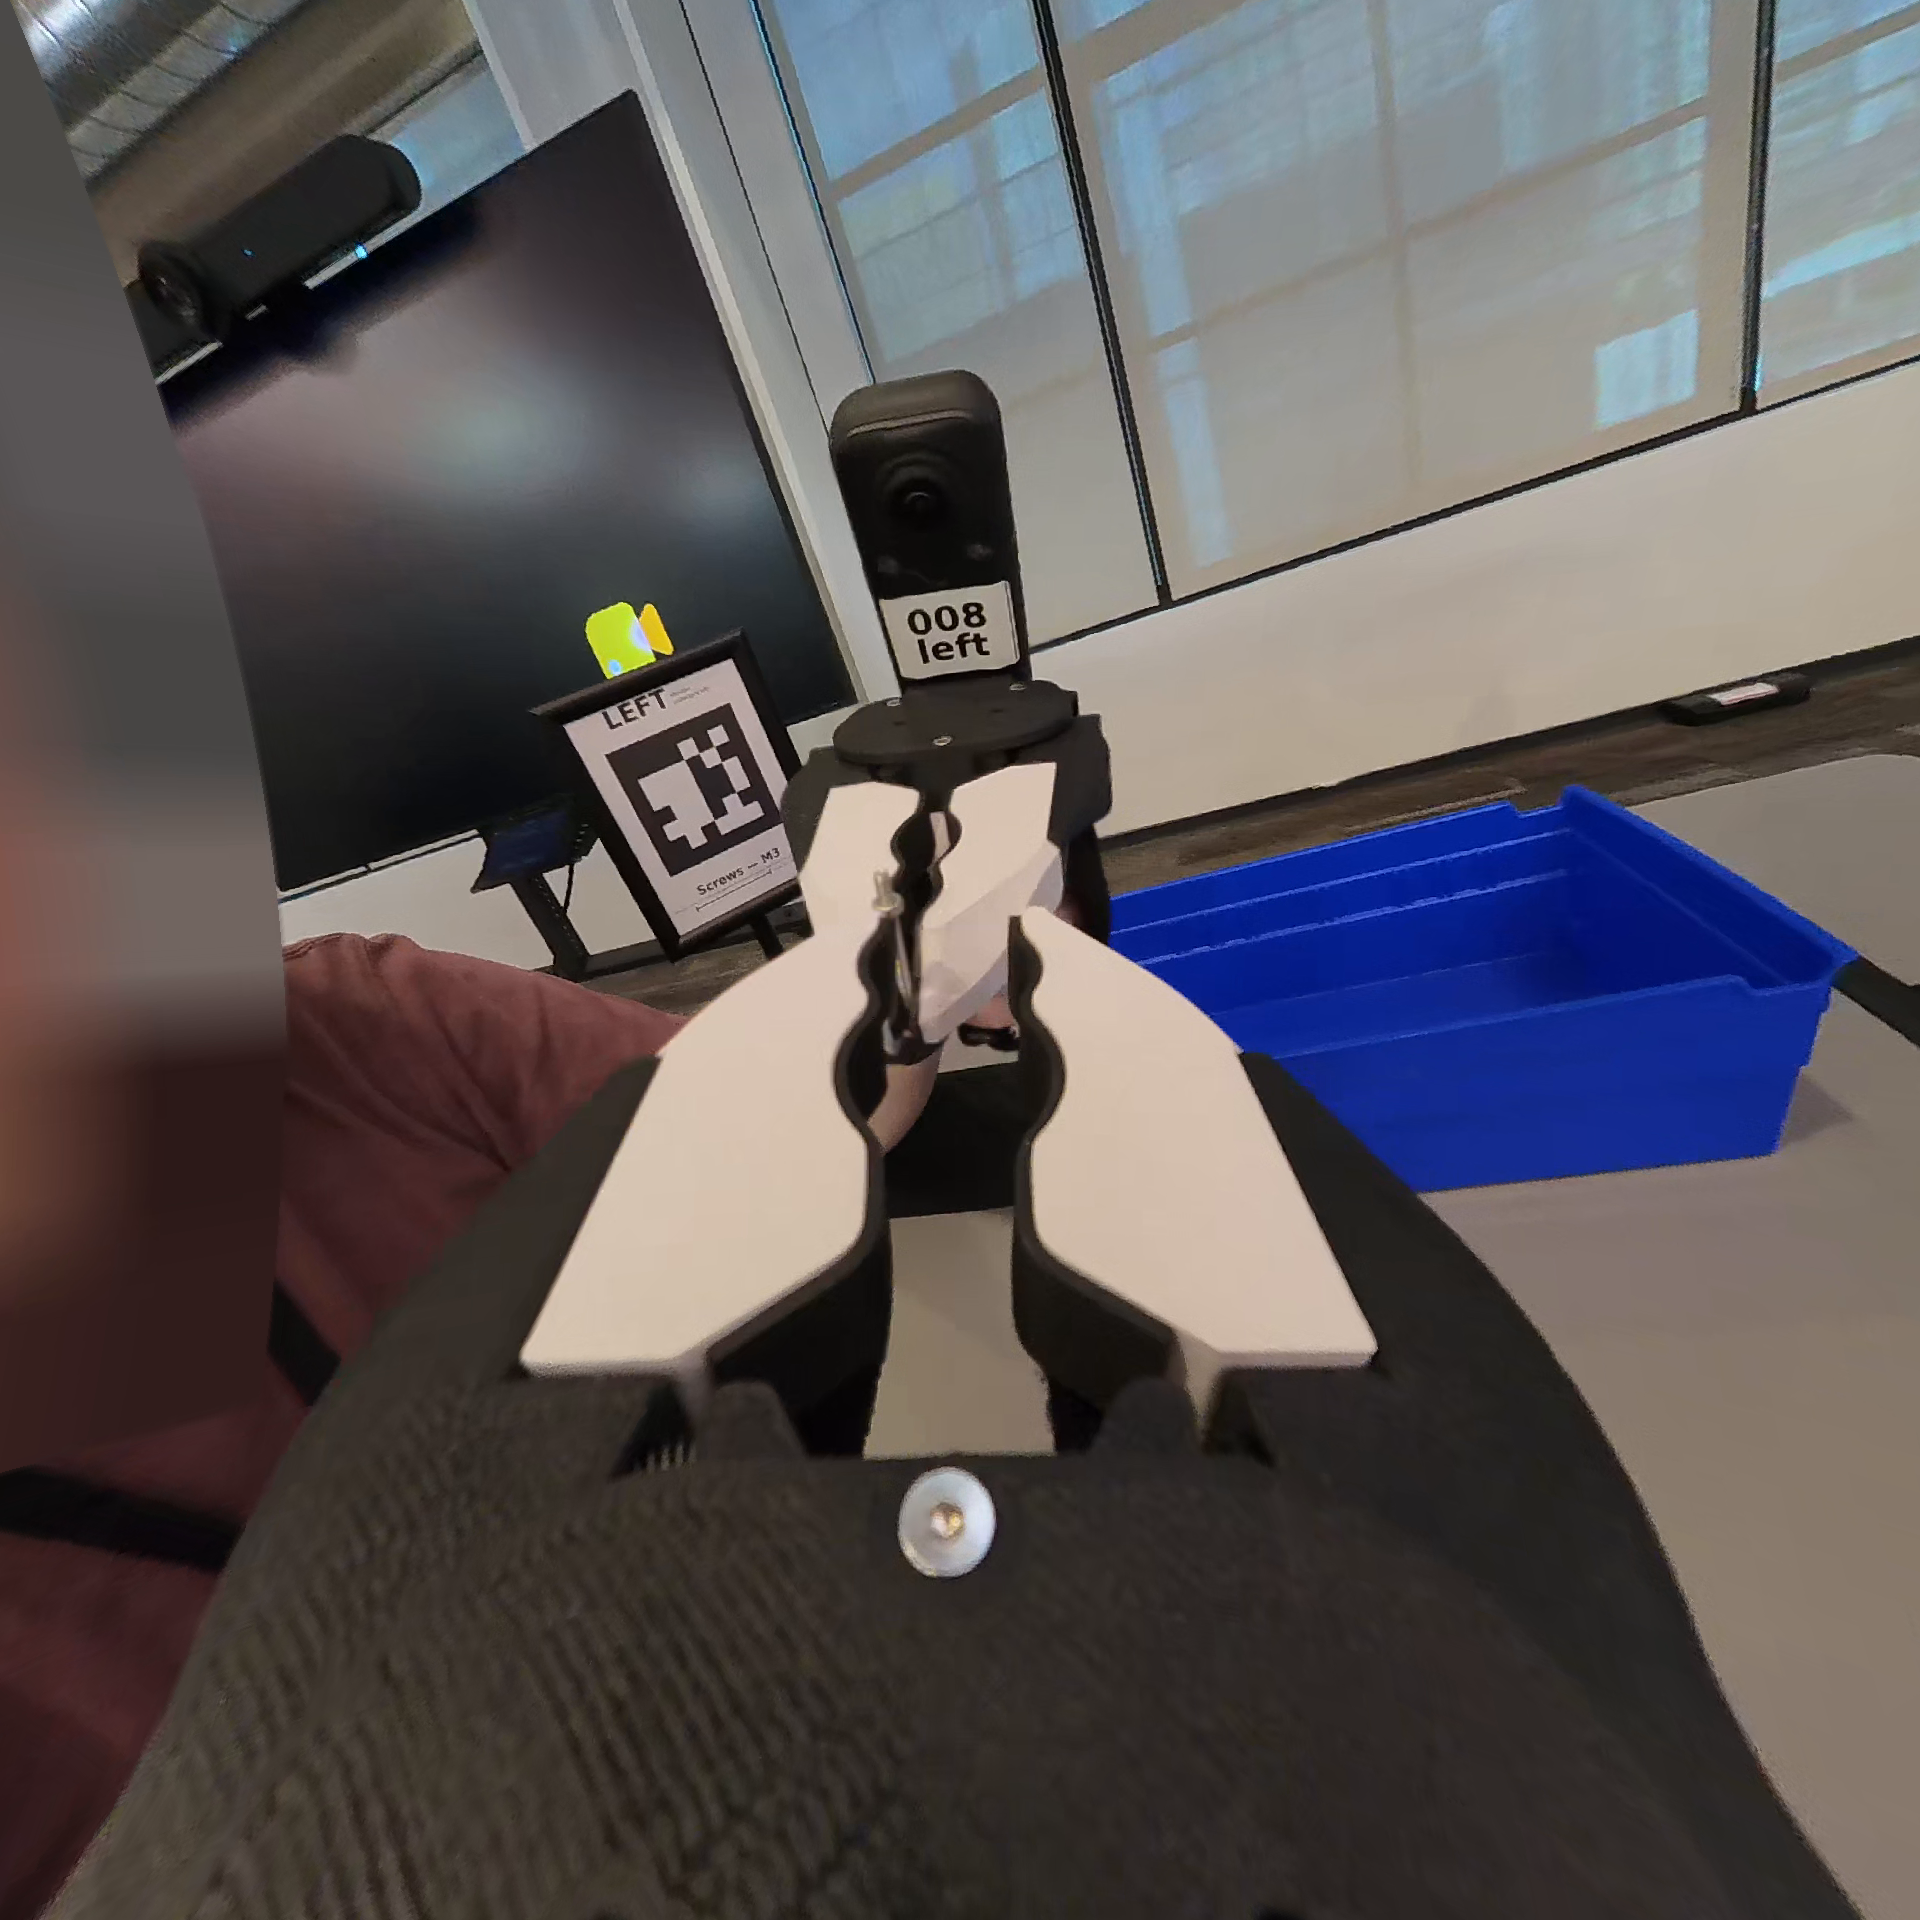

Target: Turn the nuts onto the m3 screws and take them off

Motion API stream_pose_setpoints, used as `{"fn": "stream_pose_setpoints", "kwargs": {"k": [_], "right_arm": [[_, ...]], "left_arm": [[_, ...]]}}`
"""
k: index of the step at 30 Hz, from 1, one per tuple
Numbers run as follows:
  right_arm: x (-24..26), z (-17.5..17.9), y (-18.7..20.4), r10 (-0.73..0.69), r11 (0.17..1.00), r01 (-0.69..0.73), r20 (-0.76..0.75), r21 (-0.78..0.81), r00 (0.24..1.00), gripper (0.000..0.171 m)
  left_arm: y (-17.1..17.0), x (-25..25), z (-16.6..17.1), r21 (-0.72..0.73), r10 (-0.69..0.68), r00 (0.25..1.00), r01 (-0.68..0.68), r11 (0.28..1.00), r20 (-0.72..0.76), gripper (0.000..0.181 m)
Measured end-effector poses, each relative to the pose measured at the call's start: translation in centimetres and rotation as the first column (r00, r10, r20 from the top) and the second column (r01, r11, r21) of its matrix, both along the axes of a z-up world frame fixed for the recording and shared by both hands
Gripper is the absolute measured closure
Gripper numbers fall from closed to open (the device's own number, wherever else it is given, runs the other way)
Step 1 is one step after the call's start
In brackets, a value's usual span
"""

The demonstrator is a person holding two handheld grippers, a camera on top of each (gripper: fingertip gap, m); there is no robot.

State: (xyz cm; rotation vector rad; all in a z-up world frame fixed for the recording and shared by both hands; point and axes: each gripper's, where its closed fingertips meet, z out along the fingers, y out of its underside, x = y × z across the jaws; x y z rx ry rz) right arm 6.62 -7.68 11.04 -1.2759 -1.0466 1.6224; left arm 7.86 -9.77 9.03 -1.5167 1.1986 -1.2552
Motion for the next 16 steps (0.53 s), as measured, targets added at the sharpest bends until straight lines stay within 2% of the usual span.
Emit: {"fn": "stream_pose_setpoints", "kwargs": {"k": [5, 16], "right_arm": [[-0.5, 0.4, -1.7, 0.062, 0.998, -0.062, -0.011, 0.033, 0.998, 0.149], [0.5, 0.9, -1.5, 0.112, 0.993, -0.113, -0.061, -0.015, 0.992, 0.149]], "left_arm": [[-0.1, 0.2, -0.2, -0.002, -0.007, 1.0, 0.007, 1.0, -0.006, 0.179], [-0.7, 0.5, -0.1, 0.023, -0.018, 1.0, 0.019, 1.0, -0.018, 0.179]]}}
